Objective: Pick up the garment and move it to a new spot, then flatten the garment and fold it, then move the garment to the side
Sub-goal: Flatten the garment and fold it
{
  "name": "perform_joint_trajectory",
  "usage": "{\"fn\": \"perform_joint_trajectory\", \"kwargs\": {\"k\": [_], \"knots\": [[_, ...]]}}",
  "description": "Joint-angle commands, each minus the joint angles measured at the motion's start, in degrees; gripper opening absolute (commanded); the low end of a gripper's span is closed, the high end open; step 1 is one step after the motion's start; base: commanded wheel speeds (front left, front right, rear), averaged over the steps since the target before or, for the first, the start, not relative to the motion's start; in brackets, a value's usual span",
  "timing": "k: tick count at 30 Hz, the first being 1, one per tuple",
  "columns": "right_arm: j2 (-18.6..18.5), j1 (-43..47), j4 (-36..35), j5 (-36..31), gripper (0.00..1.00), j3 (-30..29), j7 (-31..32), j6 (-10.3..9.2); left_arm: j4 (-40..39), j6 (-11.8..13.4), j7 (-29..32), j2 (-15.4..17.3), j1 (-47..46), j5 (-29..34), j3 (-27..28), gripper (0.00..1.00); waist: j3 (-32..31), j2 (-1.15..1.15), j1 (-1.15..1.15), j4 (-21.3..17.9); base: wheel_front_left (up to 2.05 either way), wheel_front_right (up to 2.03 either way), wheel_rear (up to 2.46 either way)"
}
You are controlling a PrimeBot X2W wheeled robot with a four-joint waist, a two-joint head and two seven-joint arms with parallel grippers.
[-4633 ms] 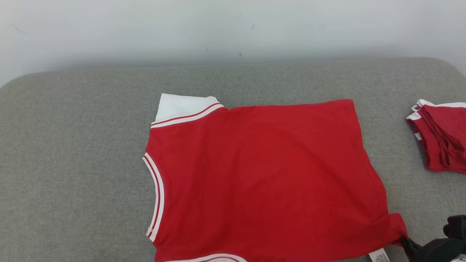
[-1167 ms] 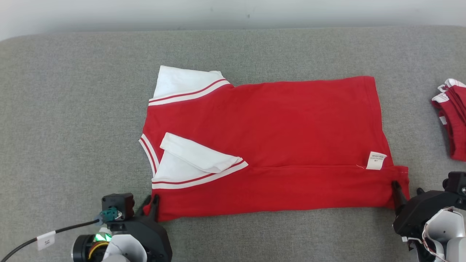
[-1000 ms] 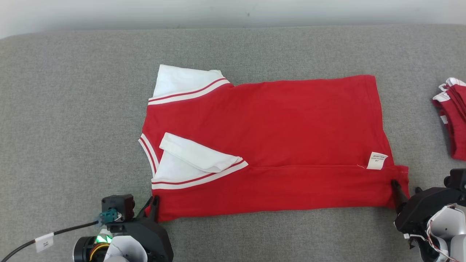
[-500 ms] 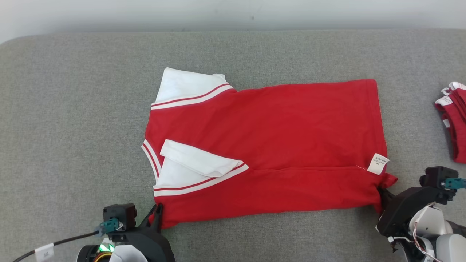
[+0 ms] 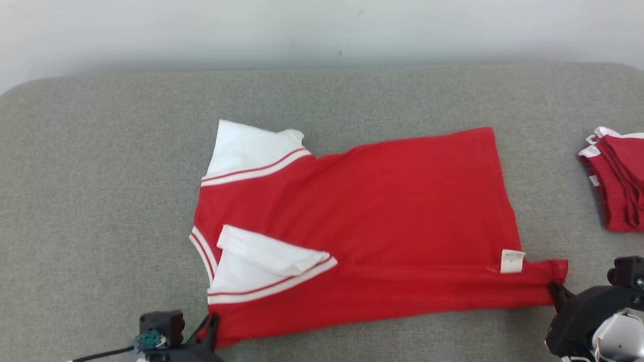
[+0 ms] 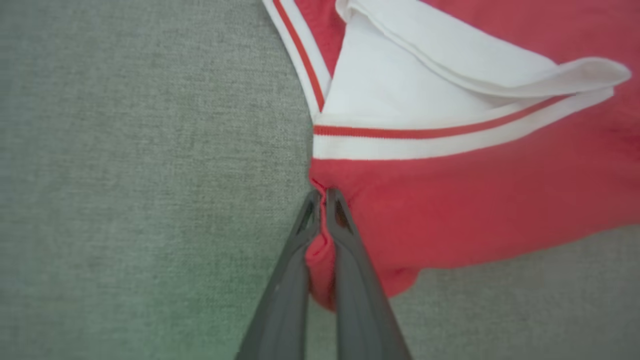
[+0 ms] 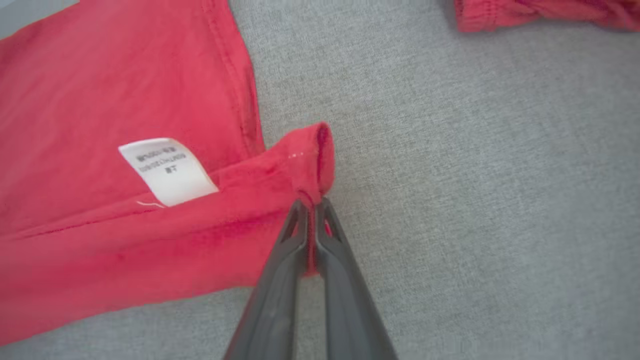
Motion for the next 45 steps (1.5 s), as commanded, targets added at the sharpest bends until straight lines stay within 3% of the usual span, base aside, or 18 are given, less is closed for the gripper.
{"fn": "perform_joint_trajectory", "kwargs": {"k": [1,7,18,19,20,21,33,38,45], "knots": [[0.17,1.43,-1.15,0.19,0.00,-0.54,0.58,0.14,-0.77,0.66,0.34,0.99,1.73,-0.05,0.08,0.00,-1.05,-0.01,-0.01,-0.49,0.00,0.00,0.00],[0.12,6.27,-4.56,1.50,0.00,-1.94,5.12,0.13,-5.42,2.86,1.35,3.58,5.11,-0.06,0.08,0.00,-2.15,-0.01,-0.01,-0.71,0.00,0.00,0.00],[0.17,10.18,-4.86,5.84,0.00,1.61,6.85,0.14,-8.70,3.85,2.45,4.54,8.45,-1.16,-0.64,0.00,-2.32,-0.01,-0.01,-1.54,0.00,0.00,0.00],[0.16,10.05,-5.02,5.95,0.49,1.37,6.19,0.14,-8.72,3.94,2.04,4.70,8.39,-0.66,-0.73,0.13,-2.27,-0.01,-0.01,-1.54,0.00,0.00,0.00],[0.16,10.05,-5.02,5.95,0.49,1.37,6.19,0.14,-8.72,3.94,2.04,4.70,8.39,-0.66,-0.73,0.13,-2.27,-0.01,-0.01,-1.54,0.00,0.00,0.00],[0.12,9.69,-5.08,5.74,1.00,0.87,5.35,0.14,-8.64,4.17,1.85,4.71,8.25,-0.35,-0.70,1.00,-2.22,-0.01,-0.01,-1.54,0.00,0.00,0.00],[0.17,1.02,-8.08,1.20,1.00,0.18,-1.99,0.14,-9.67,5.87,-0.59,6.80,4.66,-0.13,3.68,1.00,-1.32,-0.01,-0.01,-1.19,0.00,0.00,0.00],[0.17,-6.59,-6.82,-1.85,1.00,3.67,1.13,0.14,-9.21,4.26,0.90,7.33,-3.32,1.27,4.64,1.00,0.74,-0.01,-0.01,-1.03,0.00,0.00,0.00],[-1.00,-20.25,-0.79,-3.52,1.00,9.29,6.02,0.14,-2.44,-0.37,5.99,5.14,-18.59,1.56,4.27,1.00,5.45,-0.01,-0.01,-1.72,0.00,0.00,0.00]]}}
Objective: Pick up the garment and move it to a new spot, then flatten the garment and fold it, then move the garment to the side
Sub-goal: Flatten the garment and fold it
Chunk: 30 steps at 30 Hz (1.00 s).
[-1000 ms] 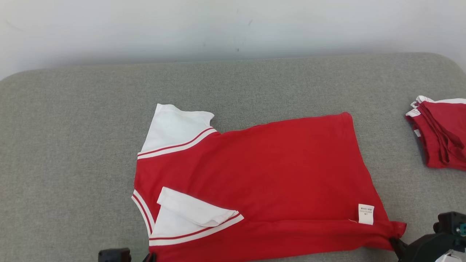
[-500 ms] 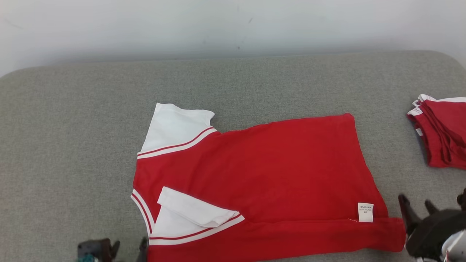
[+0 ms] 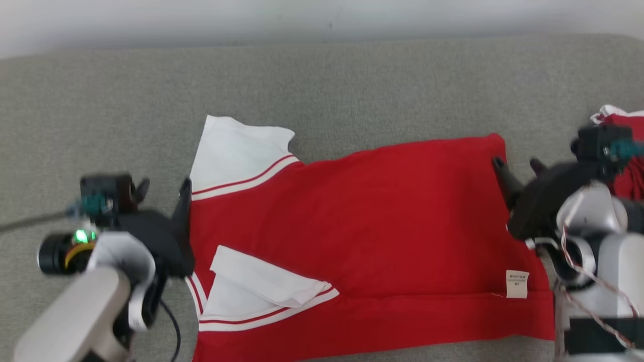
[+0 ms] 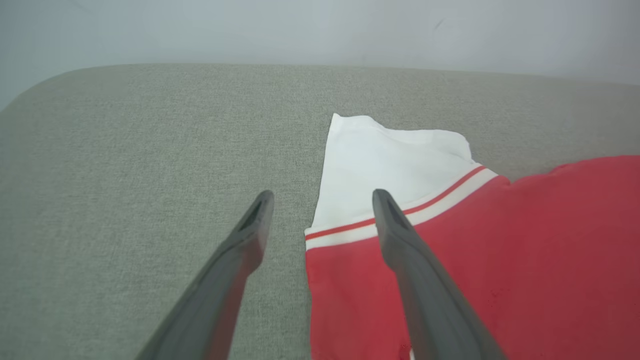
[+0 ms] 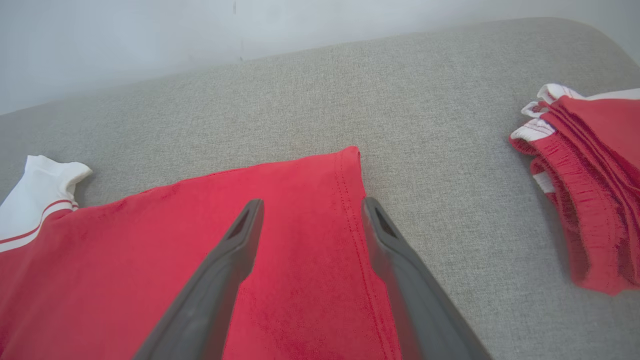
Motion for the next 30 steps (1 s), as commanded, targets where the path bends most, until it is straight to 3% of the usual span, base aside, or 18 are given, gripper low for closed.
{"fn": "perform_joint_trajectory", "kwargs": {"k": [1,7,17,28,29,30], "knots": [[-0.86,-3.56,1.60,-0.39,1.00,1.38,0.72,0.14,2.46,-1.03,1.17,-0.86,-3.96,-0.04,0.00,1.00,3.15,0.00,-0.01,-0.62,0.00,0.00,0.00],[-2.55,-14.37,8.19,-1.01,1.00,5.75,1.72,0.14,14.08,-5.02,4.84,-2.76,-16.78,1.52,-1.13,1.00,7.99,0.00,-0.01,-2.56,0.00,0.00,0.00],[-3.11,-22.10,14.02,-0.61,1.00,9.14,-0.73,0.14,25.49,-9.73,5.13,-4.03,-26.65,2.97,-2.15,1.00,12.64,0.00,-0.01,-5.27,0.00,0.00,0.00],[-3.96,-24.08,16.85,0.07,1.00,11.20,-2.33,0.14,31.63,-11.01,5.31,-4.38,-29.99,3.96,-3.44,1.00,14.13,0.00,-0.01,-6.17,0.00,0.00,0.00],[-4.07,-24.31,17.04,0.12,1.00,11.54,-2.22,0.14,32.27,-11.30,6.04,-4.39,-30.14,3.74,-3.69,0.91,14.28,0.00,-0.01,-6.25,0.00,0.00,0.00],[-4.23,-24.59,17.17,0.12,1.00,11.85,-1.98,0.14,32.76,-11.50,6.70,-4.47,-30.35,3.54,-3.88,0.71,14.48,0.00,-0.01,-6.27,0.00,0.00,0.00]]}}
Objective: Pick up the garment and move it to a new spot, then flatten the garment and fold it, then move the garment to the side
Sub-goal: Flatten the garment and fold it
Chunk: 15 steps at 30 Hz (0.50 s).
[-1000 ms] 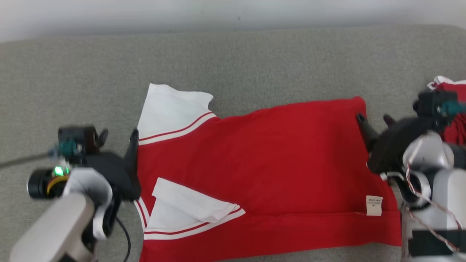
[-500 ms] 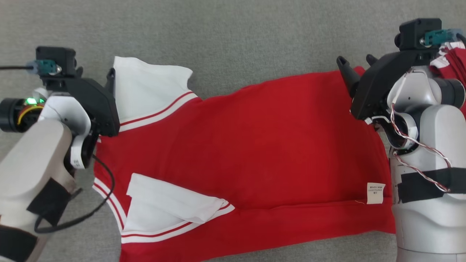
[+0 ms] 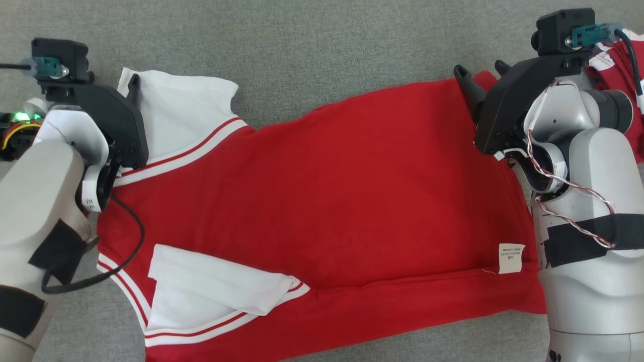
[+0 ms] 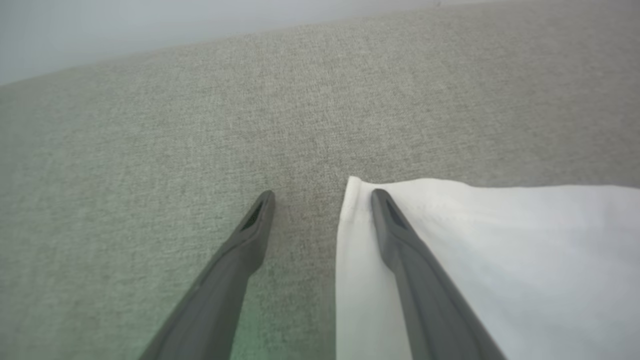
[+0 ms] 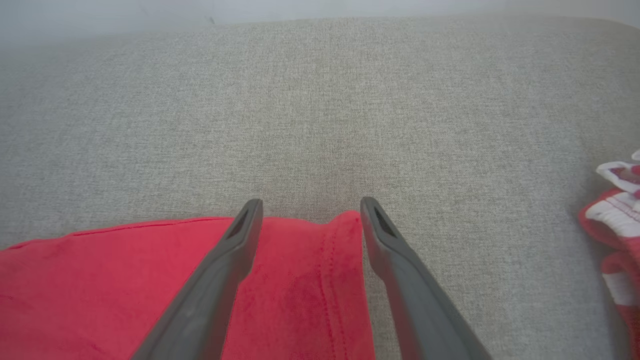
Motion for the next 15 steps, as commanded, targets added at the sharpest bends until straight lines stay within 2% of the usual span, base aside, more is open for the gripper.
{"fn": "perform_joint_trajectory", "kwargs": {"k": [1,2,6,11,15], "knots": [[-0.31,-0.86,0.24,0.37,1.00,0.44,0.41,0.14,1.00,-0.58,1.14,-0.01,-0.07,-0.84,-0.30,0.47,0.45,-0.01,0.00,-0.10,0.00,0.00,0.00],[-0.49,-1.13,0.47,0.50,1.00,0.75,0.95,0.14,1.35,-0.94,2.03,-0.29,-0.01,-1.46,-0.18,0.00,0.66,-0.01,0.00,-0.07,0.00,0.00,0.00],[-1.53,-2.63,1.40,0.13,1.00,0.61,4.46,0.15,1.52,-2.27,4.28,-0.22,-0.17,-2.74,0.04,0.00,1.21,-0.01,0.00,0.17,0.00,0.00,0.00],[-1.42,-5.40,2.65,-2.31,1.00,-2.60,7.91,0.15,0.56,-2.01,4.40,0.70,-1.05,-2.73,0.12,0.00,1.97,-0.01,0.00,0.84,0.00,0.00,0.00],[-1.13,-6.98,3.85,-5.43,1.00,-3.45,13.49,0.15,-0.37,-1.67,4.65,0.81,-1.05,-2.70,-0.12,0.00,2.31,-0.01,0.00,1.38,0.00,0.00,0.00]]}}
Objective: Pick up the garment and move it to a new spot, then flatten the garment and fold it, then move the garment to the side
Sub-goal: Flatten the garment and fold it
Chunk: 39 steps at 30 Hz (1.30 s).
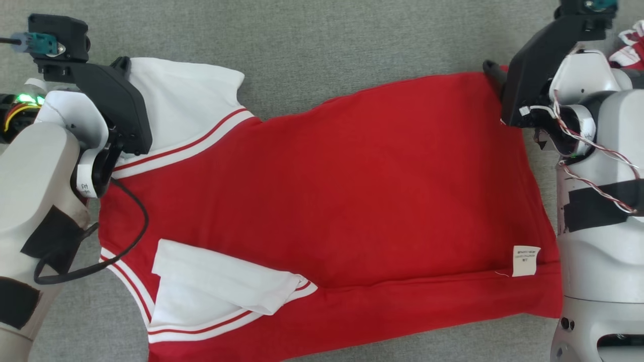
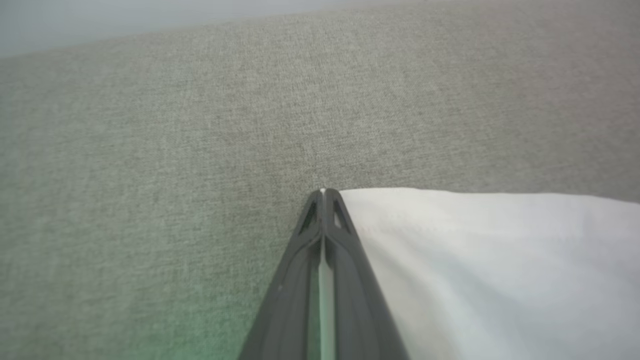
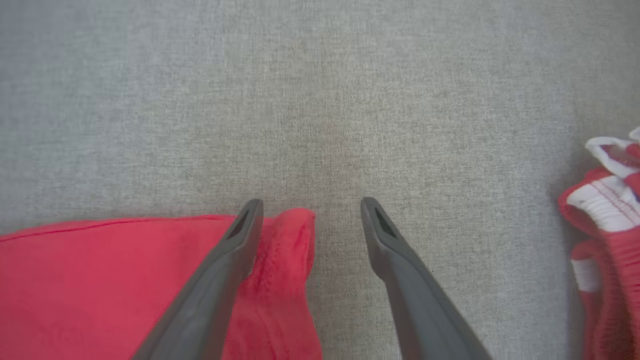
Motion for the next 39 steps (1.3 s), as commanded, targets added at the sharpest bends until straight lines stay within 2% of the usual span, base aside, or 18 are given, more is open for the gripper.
{"fn": "perform_joint_trajectory", "kwargs": {"k": [1,8,17,23,24,25,26,31,39], "knots": [[-0.03,-0.34,0.05,-1.12,1.00,0.44,1.55,0.15,0.91,0.51,0.91,0.73,1.11,-0.19,-0.53,0.00,0.18,0.00,0.00,0.30,0.00,0.00,0.00],[0.21,1.55,-0.51,-2.32,1.00,2.80,4.06,0.15,-0.40,0.62,1.07,1.29,0.80,-0.35,-0.56,0.00,1.14,0.00,0.00,0.55,0.00,0.00,0.00],[-1.34,1.20,-1.48,-3.08,1.00,5.65,0.39,0.15,-1.68,0.77,1.76,1.44,0.63,-0.56,-0.96,0.00,2.46,0.00,0.00,0.56,0.00,0.00,0.00],[-1.76,0.91,-0.48,-1.93,0.99,8.06,0.15,0.15,-2.27,0.93,1.93,1.49,0.82,-0.60,-1.10,0.00,2.72,0.00,0.00,0.62,0.00,0.00,0.00],[-1.91,0.94,-0.17,-1.73,0.61,8.38,-0.06,0.15,-2.42,0.94,1.90,1.37,0.80,-0.65,-1.14,0.00,2.81,0.00,0.00,0.69,0.00,0.00,0.00],[-1.94,1.09,0.19,-1.48,0.18,8.68,0.02,0.15,-2.52,0.92,1.83,1.26,0.77,-0.71,-1.17,0.00,2.86,0.00,0.00,0.76,0.00,0.00,0.00],[-2.07,1.09,0.31,-1.12,0.00,8.93,-0.24,0.15,-2.62,0.81,1.66,1.18,0.71,-0.77,-1.20,0.00,2.90,0.00,0.00,0.82,0.00,0.00,0.00],[-2.84,0.84,-0.33,-1.09,0.00,9.00,-2.78,0.14,-3.89,0.49,-2.08,1.19,-0.18,-0.40,-0.16,0.00,2.66,0.00,0.00,0.88,0.00,0.00,0.00],[-1.58,0.96,0.41,-3.76,0.00,4.14,-10.55,0.15,-3.74,-0.17,-12.99,1.39,-1.66,0.91,2.23,0.00,1.75,0.00,0.00,0.32,0.00,0.00,0.00]]}}
